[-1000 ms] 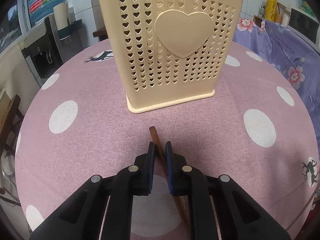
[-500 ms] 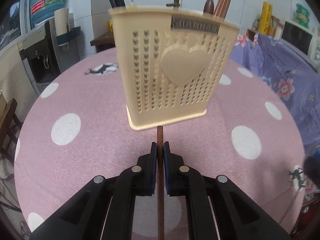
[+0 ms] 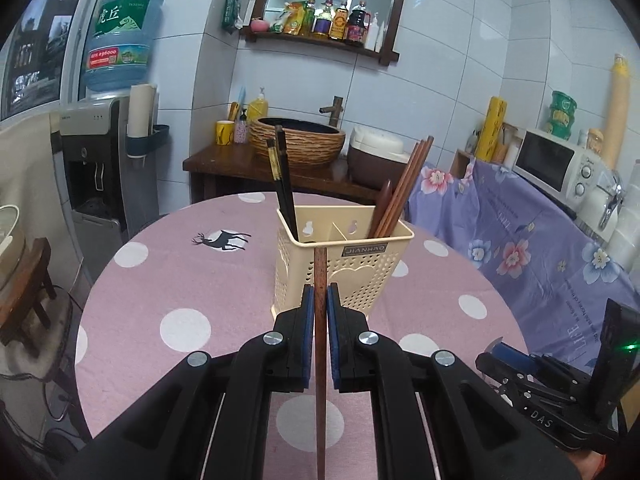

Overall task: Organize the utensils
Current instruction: 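Lower the spoon and chopstick into the beige holder with both tools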

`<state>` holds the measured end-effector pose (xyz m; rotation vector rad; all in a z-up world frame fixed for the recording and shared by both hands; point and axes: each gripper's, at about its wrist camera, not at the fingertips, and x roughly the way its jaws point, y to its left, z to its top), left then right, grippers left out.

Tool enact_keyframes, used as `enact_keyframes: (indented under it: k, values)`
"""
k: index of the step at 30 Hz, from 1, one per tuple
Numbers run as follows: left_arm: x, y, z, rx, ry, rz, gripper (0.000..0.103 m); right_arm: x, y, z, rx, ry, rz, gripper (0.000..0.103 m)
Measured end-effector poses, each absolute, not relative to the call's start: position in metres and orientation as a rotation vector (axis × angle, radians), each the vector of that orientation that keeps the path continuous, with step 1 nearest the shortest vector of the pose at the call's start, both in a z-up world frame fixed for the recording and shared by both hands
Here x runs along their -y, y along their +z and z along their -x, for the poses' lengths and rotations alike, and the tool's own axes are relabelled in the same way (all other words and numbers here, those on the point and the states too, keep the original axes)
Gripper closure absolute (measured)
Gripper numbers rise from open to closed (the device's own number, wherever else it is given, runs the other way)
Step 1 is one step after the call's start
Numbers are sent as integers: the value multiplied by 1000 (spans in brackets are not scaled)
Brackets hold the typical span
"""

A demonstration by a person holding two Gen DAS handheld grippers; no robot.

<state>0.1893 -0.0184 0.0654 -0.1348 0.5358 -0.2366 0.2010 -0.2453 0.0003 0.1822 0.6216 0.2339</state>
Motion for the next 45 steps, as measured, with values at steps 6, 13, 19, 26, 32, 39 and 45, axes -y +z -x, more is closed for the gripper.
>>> enact_keyframes:
  k: [6,13,19,26,32,39,45]
  values:
    - [10,72,-186,-507,-250,149,95,242,6,-201,-614,256,-182,66]
    - [8,83,-186,-475,-286,149,95,237,21,-210,-590,297,-183,66]
    - [6,109,-198,-437,-336,158,95,230,53,-234,-555,350,-184,66]
    - [8,193,-218,-281,-347,133,95,217,146,-281,-400,376,-157,66]
    - [14,232,-255,-207,-271,118,95,202,196,-323,-288,317,-141,66]
    - [19,165,-285,-328,-242,123,95,185,134,-350,-350,257,-90,66]
    - [26,113,-294,-424,-243,104,95,179,88,-352,-405,236,-58,66]
